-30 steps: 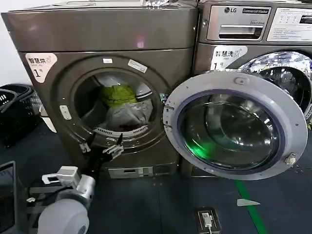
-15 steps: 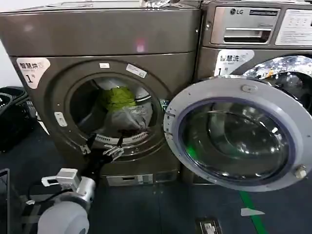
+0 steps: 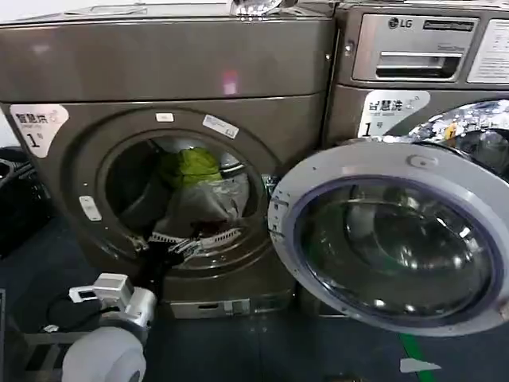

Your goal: Grasp the clothes from the dryer.

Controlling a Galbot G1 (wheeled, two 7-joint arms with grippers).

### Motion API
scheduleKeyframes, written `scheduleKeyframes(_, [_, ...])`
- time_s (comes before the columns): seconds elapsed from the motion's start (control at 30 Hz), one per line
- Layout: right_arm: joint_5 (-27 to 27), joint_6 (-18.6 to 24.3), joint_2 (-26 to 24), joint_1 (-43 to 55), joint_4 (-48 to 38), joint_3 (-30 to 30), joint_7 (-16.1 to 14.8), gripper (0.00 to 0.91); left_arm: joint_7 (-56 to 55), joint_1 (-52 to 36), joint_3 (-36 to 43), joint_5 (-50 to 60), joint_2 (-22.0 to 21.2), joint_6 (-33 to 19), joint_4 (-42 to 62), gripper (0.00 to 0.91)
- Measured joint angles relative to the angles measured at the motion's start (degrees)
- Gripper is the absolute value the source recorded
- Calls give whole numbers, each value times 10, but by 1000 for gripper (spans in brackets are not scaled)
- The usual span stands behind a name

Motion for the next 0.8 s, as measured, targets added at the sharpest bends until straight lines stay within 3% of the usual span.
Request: scheduleKeyframes(0.8, [5,2,1,-5,1,6,0,907,-2,1,1,6,-3,0,1,907])
